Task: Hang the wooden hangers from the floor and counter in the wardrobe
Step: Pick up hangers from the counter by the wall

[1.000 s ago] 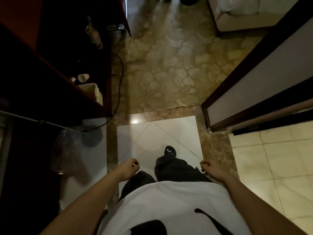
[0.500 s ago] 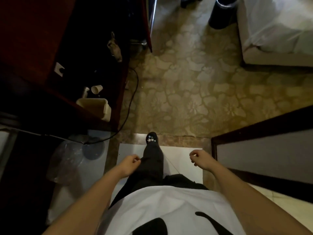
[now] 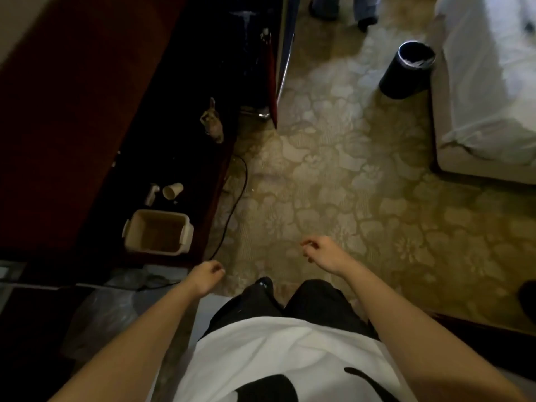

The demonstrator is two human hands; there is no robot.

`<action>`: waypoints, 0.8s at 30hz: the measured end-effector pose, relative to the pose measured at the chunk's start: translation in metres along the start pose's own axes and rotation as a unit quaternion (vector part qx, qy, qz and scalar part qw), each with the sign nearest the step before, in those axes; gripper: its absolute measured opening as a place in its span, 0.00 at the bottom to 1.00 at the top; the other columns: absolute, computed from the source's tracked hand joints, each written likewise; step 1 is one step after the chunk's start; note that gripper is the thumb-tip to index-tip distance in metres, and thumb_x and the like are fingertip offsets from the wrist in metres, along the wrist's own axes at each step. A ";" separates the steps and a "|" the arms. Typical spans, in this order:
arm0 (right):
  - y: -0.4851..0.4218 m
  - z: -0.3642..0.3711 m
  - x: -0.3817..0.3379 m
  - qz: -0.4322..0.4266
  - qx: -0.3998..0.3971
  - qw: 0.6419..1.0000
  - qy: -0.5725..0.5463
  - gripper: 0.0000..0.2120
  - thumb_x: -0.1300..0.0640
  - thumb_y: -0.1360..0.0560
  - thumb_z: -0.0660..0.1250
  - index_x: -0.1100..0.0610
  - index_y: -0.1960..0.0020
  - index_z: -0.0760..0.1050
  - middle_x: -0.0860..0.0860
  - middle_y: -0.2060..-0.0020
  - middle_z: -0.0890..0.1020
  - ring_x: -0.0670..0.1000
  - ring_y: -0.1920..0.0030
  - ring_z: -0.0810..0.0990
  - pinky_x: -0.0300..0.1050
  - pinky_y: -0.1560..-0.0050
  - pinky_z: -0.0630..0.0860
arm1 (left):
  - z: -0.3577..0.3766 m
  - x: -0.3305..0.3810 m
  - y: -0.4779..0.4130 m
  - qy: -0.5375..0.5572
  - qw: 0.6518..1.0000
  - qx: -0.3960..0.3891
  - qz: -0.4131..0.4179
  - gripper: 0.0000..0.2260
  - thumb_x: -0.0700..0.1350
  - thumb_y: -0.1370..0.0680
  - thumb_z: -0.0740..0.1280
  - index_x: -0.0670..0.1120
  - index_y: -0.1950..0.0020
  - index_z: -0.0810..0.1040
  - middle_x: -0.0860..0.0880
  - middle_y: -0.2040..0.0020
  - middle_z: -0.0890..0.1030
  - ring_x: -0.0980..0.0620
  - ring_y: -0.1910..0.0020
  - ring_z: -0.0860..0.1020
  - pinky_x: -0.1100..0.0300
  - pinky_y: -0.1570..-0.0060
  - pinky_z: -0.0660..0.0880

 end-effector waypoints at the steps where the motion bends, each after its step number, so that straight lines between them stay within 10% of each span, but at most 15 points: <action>1: -0.006 -0.011 0.003 0.009 0.000 1.000 0.002 0.14 0.60 0.20 0.57 0.63 0.38 0.73 0.61 0.50 0.79 0.59 0.47 0.78 0.51 0.44 0.74 | -0.001 0.012 -0.007 -0.010 1.000 -0.010 0.003 0.11 0.43 0.20 0.60 0.40 0.42 0.76 0.39 0.44 0.79 0.43 0.46 0.77 0.56 0.49 0.72; 6: -0.040 -0.073 0.040 0.049 0.001 0.998 0.032 0.10 0.60 0.21 0.58 0.59 0.46 0.77 0.54 0.55 0.77 0.48 0.57 0.75 0.33 0.62 0.68 | 0.000 0.092 -0.048 -0.058 0.997 -0.049 0.015 0.15 0.46 0.20 0.59 0.40 0.38 0.74 0.40 0.40 0.78 0.44 0.42 0.76 0.57 0.47 0.70; 11: -0.085 -0.158 0.065 0.086 -0.018 0.994 0.061 0.09 0.60 0.21 0.57 0.60 0.48 0.75 0.59 0.55 0.78 0.53 0.55 0.76 0.51 0.46 0.74 | 0.006 0.194 -0.092 0.009 0.999 -0.039 0.030 0.14 0.46 0.20 0.59 0.40 0.39 0.74 0.40 0.45 0.79 0.49 0.51 0.75 0.60 0.53 0.68; 17: -0.158 -0.260 0.053 0.057 -0.046 0.992 0.103 0.11 0.63 0.21 0.57 0.67 0.47 0.76 0.59 0.59 0.76 0.55 0.57 0.75 0.53 0.52 0.74 | 0.006 0.285 -0.123 0.105 0.994 -0.017 0.017 0.08 0.44 0.20 0.59 0.43 0.47 0.75 0.44 0.58 0.76 0.50 0.57 0.73 0.60 0.57 0.68; 24: -0.239 -0.292 -0.040 -0.023 -0.133 0.974 0.183 0.14 0.60 0.20 0.56 0.70 0.45 0.74 0.58 0.58 0.76 0.55 0.58 0.75 0.49 0.54 0.73 | -0.044 0.312 -0.125 0.177 0.982 0.044 -0.039 0.13 0.45 0.20 0.58 0.40 0.39 0.74 0.40 0.41 0.78 0.48 0.46 0.75 0.58 0.47 0.70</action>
Point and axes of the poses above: each hand's wrist, its own y-axis away from the middle knuckle, its own z-axis out of the palm, x = y × z, the point moved 4 cm from there along -y, towards the middle knuckle
